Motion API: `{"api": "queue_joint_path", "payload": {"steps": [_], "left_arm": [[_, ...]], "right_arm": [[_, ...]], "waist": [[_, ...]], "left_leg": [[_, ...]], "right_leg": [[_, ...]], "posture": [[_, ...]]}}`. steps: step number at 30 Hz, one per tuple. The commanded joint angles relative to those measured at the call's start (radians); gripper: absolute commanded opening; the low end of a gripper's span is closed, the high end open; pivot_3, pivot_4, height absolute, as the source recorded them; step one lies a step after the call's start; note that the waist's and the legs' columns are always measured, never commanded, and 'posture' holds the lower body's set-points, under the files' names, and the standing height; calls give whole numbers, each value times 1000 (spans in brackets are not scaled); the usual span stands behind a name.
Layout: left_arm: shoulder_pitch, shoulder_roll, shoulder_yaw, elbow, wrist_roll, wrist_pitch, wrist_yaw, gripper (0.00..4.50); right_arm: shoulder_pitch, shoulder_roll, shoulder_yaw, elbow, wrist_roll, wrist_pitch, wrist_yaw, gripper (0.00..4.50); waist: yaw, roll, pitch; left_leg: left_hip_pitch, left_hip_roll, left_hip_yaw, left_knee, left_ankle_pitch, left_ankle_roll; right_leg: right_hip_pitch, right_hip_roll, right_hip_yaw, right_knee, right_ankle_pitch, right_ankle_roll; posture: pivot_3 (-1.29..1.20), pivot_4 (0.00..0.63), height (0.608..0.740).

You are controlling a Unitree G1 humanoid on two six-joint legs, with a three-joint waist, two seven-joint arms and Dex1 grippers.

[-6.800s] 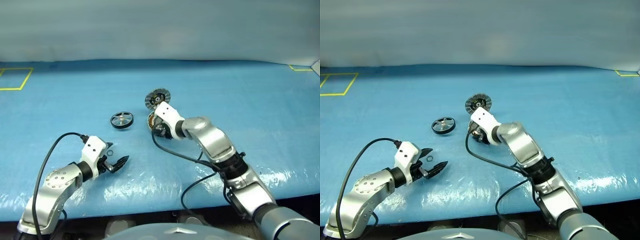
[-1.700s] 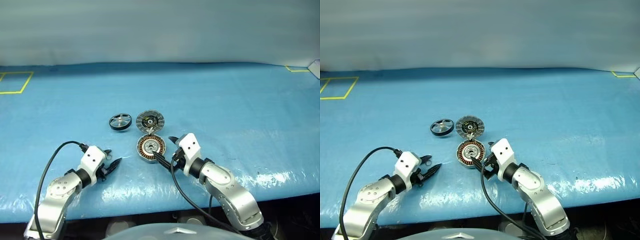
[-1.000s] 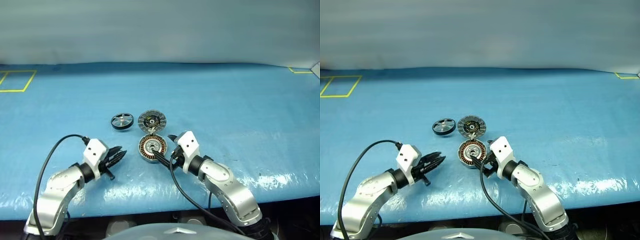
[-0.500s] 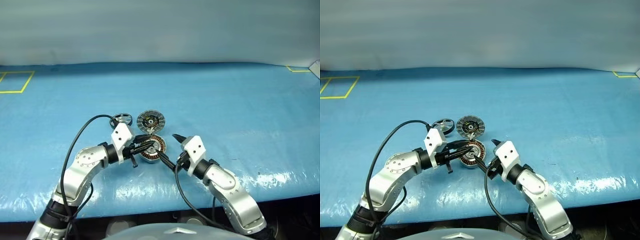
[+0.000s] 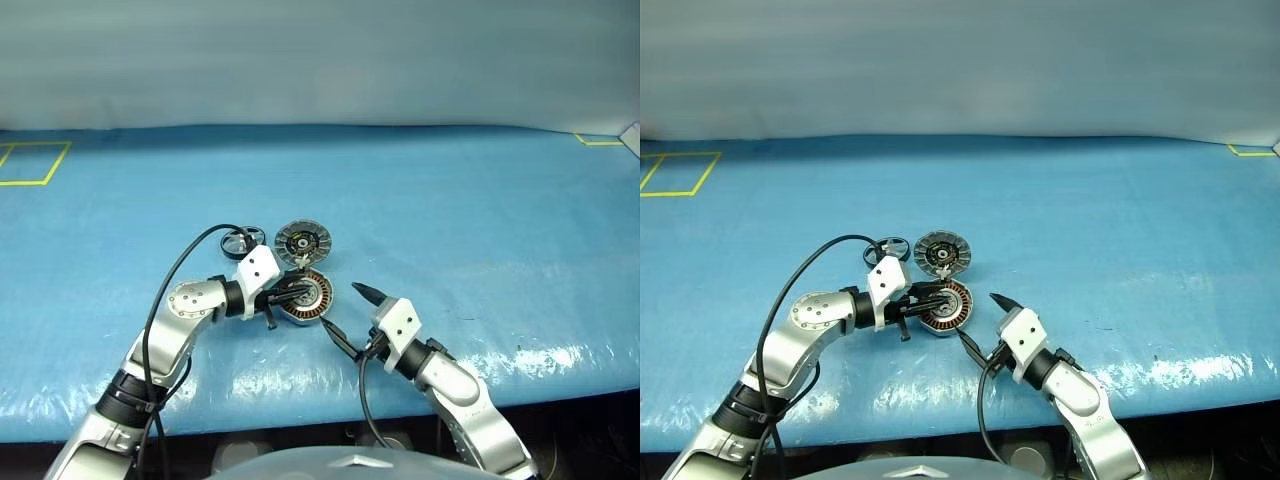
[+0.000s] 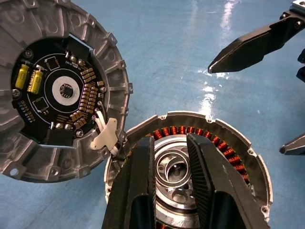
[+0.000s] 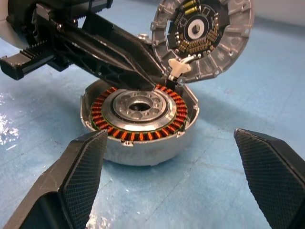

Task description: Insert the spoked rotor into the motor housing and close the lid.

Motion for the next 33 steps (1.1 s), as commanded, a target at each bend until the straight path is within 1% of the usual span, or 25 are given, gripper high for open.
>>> {"api": "queue_joint_path", "payload": {"steps": [1, 10, 13, 23, 29, 31, 33], "left_arm": [[-23, -5, -13, 6, 16, -35, -19, 666], [-29, -6, -46, 6, 31, -31, -58, 666], [-32, 2, -65, 8, 55, -30, -64, 666], [-9, -16, -32, 4, 66, -29, -13, 666], [-3, -13, -34, 0, 55, -18, -18, 666], [1, -13, -38, -5, 44, -8, -29, 1423], [3, -15, -39, -9, 43, -5, -29, 2028]], "right_arm": [[15, 16, -23, -1, 12, -24, -6, 4500], [39, 37, -40, 5, 8, 4, -23, 4500], [41, 39, -41, 4, 3, 6, -28, 4500], [43, 40, -43, 4, -6, 23, -43, 4500], [40, 43, -39, 4, -12, 33, -44, 4500], [39, 44, -38, 3, -15, 35, -44, 4500], [39, 44, -40, 1, -15, 39, -44, 4500]], "waist": [[1, 0, 0], [1, 0, 0], [1, 0, 0], [1, 0, 0], [1, 0, 0], [1, 0, 0], [1, 0, 0]], "left_leg": [[0, 0, 0, 0, 0, 0], [0, 0, 0, 0, 0, 0], [0, 0, 0, 0, 0, 0], [0, 0, 0, 0, 0, 0], [0, 0, 0, 1, 0, 0], [0, 0, 0, 1, 0, 0], [0, 0, 0, 1, 0, 0]], "right_leg": [[0, 0, 0, 0, 0, 0], [0, 0, 0, 0, 0, 0], [0, 0, 0, 0, 0, 0], [0, 0, 0, 0, 0, 0], [0, 0, 0, 0, 0, 0], [0, 0, 0, 0, 0, 0], [0, 0, 0, 0, 0, 0]], "posture": [[0, 150, 740], [0, 150, 740], [0, 150, 740], [0, 150, 740], [0, 150, 740], [0, 150, 740], [0, 150, 740]]}}
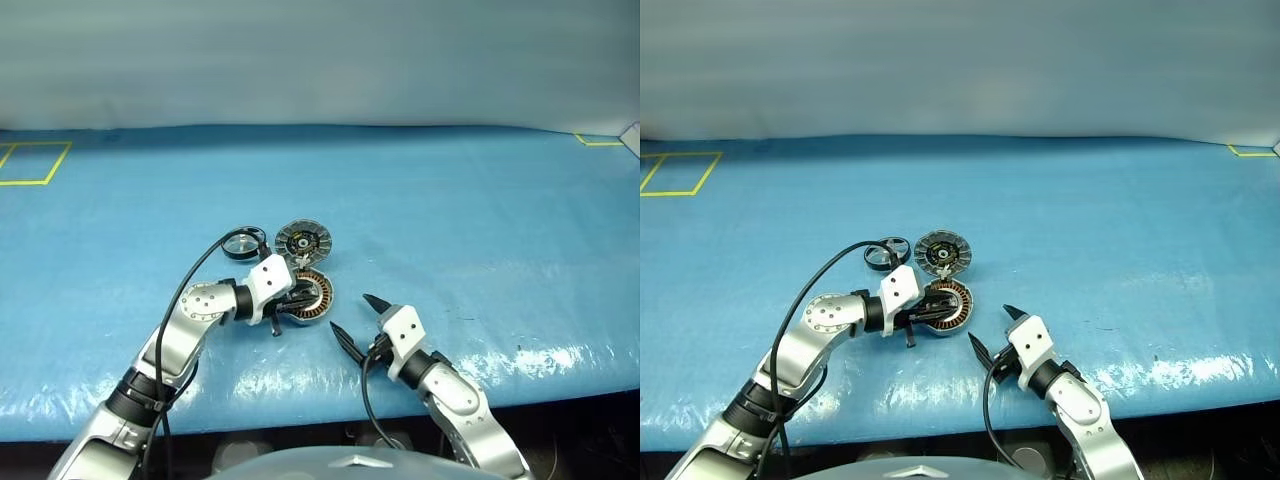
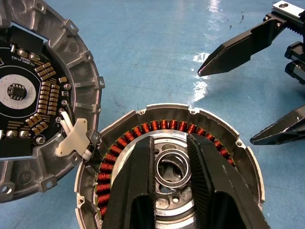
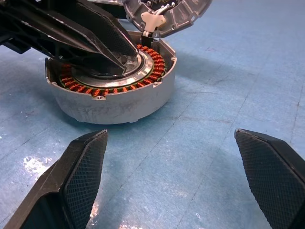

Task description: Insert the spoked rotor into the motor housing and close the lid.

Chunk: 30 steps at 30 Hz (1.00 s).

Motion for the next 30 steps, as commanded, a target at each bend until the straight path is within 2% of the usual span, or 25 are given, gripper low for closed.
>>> {"api": "queue_joint_path", "payload": {"steps": [1, 4, 8, 12, 16, 19, 25, 28, 30], "left_arm": [[4, -3, 11, -33, -13, -2, -5, 2365], [9, -13, 36, -49, -41, -13, -7, 3323], [34, -45, 108, -101, -191, 26, -48, 3323], [64, -14, 138, -145, -241, 72, -60, 2338], [94, 11, 149, -170, -250, 91, -58, 988], [135, 25, 175, -199, -268, 101, -43, 15], [265, 32, 252, -245, -251, 29, 15, 15], [332, 25, 267, -252, -206, -52, 53, 0], [377, 8, 273, -250, -191, -117, 68, 0]], "right_arm": [[-5, 5, -9, -25, 3, -2, 0, 4500], [-3, 2, -12, -26, 4, 2, 0, 4500], [-3, 0, -12, -24, 1, 5, 0, 4500], [-10, 1, -11, -21, 0, 11, 1, 4500], [-19, 9, -15, -25, 9, 36, -5, 4500], [-38, 41, -44, -72, 37, 135, -49, 4500], [-152, 84, -133, -267, 127, 507, -135, 4500], [-210, 10, -131, -356, 138, 670, -113, 3883], [-258, -69, -93, -411, 123, 778, -95, 3231]], "waist": [[0, 0, 0], [0, 0, 0], [0, 0, 0], [-2, 0, 0], [-1, 1, 0], [-1, 1, 1], [0, 3, 2], [4, 4, 2], [7, 4, 3]], "left_leg": [[0, 0, 0, 0, 0, 0], [0, 0, 0, 1, 0, 0], [0, 0, 0, 2, -1, 1], [0, 0, 0, 4, -1, 1], [1, 0, -1, 5, -1, 2], [1, 0, -1, 8, -2, 3], [0, 0, -2, 10, -2, 2], [0, 0, -3, 10, -2, 2], [-1, -1, -3, 10, -3, 3]], "right_leg": [[0, 0, 0, 0, 0, 0], [0, 0, 0, 0, 0, 0], [1, 0, 0, 0, 0, 0], [2, 0, 0, 0, 0, 0], [4, 0, 0, 0, 0, 0], [5, 0, 0, 0, 0, 0], [5, 1, 0, 1, 0, 0], [5, 1, -1, 1, 0, 0], [5, 0, 0, 0, 0, 0]], "posture": [[0, 150, 740], [0, 150, 740], [0, 150, 740], [0, 150, 740], [0, 150, 740], [0, 150, 740], [0, 150, 740], [0, 150, 740], [0, 150, 740]]}}
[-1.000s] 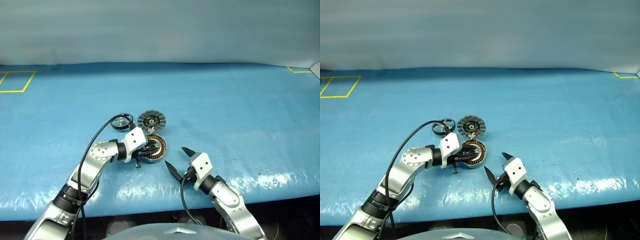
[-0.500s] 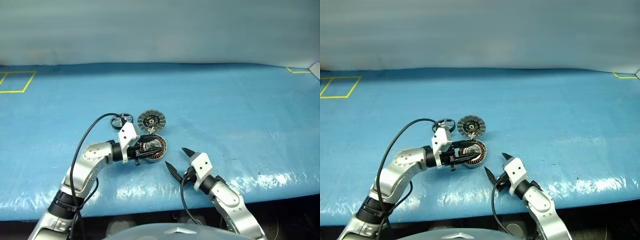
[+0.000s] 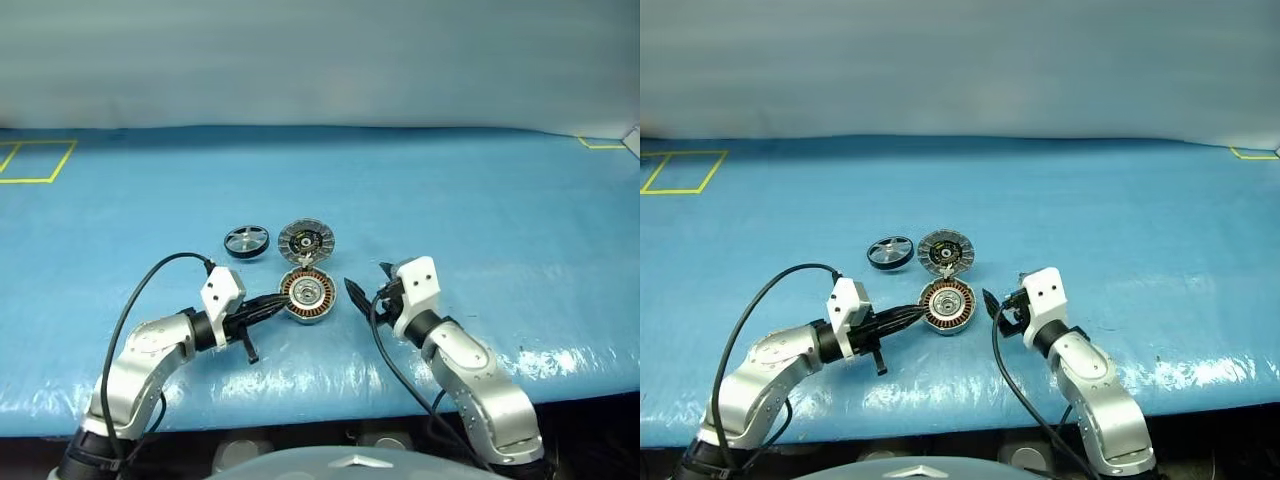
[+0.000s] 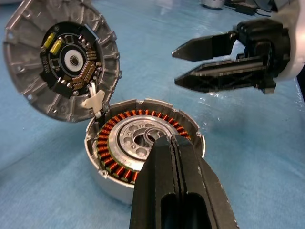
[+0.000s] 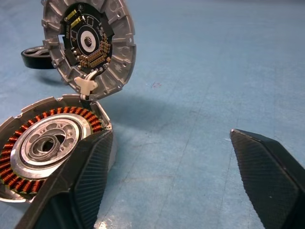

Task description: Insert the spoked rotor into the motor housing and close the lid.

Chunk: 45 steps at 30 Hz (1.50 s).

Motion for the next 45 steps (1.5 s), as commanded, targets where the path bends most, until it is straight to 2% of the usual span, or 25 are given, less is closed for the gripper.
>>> {"api": "queue_joint_path", "payload": {"steps": [1, 6, 10, 14, 18, 21, 45], "left_arm": [[52, -26, 20, -44, 34, -126, 31, 0], [114, -52, 8, -27, 75, -220, 61, 0], [136, -66, 0, -18, 102, -263, 88, 0], [150, -85, 0, 8, 98, -284, 99, 0], [161, -111, -6, 39, 115, -362, 109, 0], [170, -109, -23, 62, 138, -396, 101, 0], [192, -113, -42, 97, 134, -380, 93, 0]], "right_arm": [[-75, -95, 40, -126, 3, 185, 26, 2897], [-237, -47, 64, -228, 114, 465, 15, 1276], [-317, -10, 100, -244, 145, 590, -4, 18], [-363, 49, 140, -212, 155, 656, -34, 18], [-393, 61, 190, -170, 137, 689, -71, 18], [-401, 93, 184, -147, 143, 707, -84, 18], [-423, 165, 211, -50, 138, 717, -117, 18]], "waist": [[3, 0, 0], [0, 1, 1], [3, 1, 1], [1, 1, 1], [-5, 1, 1], [-7, 2, 1], [-20, 2, 2]], "left_leg": [[0, 0, 1, 0, 0, 1], [0, 2, 0, 0, -1, 1], [-1, 1, 0, 1, -1, 1], [-2, 0, 0, 1, -2, 1], [-2, 1, 1, 0, -2, 1], [-2, 1, 1, 0, -2, 1], [-7, 1, 1, 0, -2, 1]], "right_leg": [[0, 0, 0, 0, 0, 0], [-1, 1, -1, 0, 0, 0], [-1, 1, -1, 0, 0, 0], [-1, 0, -1, -1, 0, 0], [-2, 0, -1, -1, 0, 0], [-3, 0, -1, -1, 0, 0], [-9, 0, -1, -1, 0, 0]], "posture": [[0, 150, 740], [0, 150, 740], [0, 150, 740], [0, 150, 740], [0, 150, 740], [0, 150, 740], [0, 150, 740]]}}
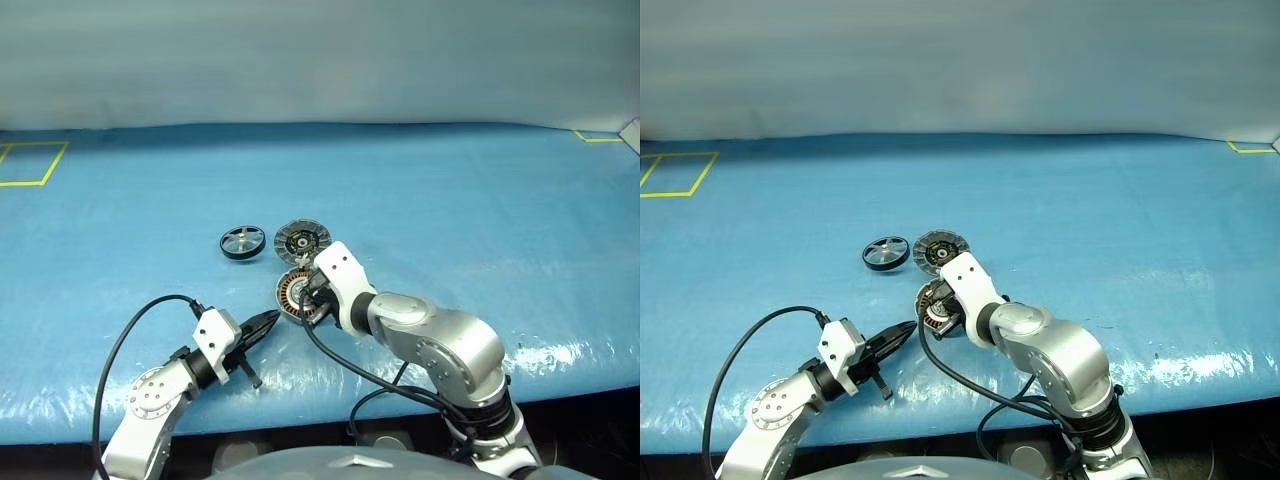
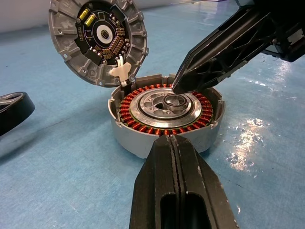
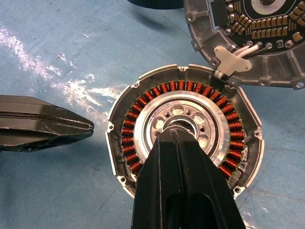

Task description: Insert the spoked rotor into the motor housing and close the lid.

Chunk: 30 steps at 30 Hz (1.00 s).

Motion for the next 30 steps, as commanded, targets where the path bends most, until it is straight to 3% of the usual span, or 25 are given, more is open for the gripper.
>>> {"api": "queue_joint_path", "payload": {"steps": [1, 30], "left_arm": [[4, 5, 0, 5, -2, -7, 0, 0], [-2, -7, -9, 27, 7, -18, 14, 0]], "right_arm": [[-17, 9, 6, 2, 2, -17, -2, 18], [-40, -9, 62, 105, -17, -96, 18, 18]], "waist": [[-1, 0, 0], [-2, 1, 0]], "left_leg": [[0, 0, 0, 0, 0, 0], [0, 0, 0, -1, 0, 0]], "right_leg": [[0, 0, 0, 0, 0, 0], [-1, 0, 0, 0, 0, 0]], "posture": [[0, 150, 740], [0, 150, 740]]}}
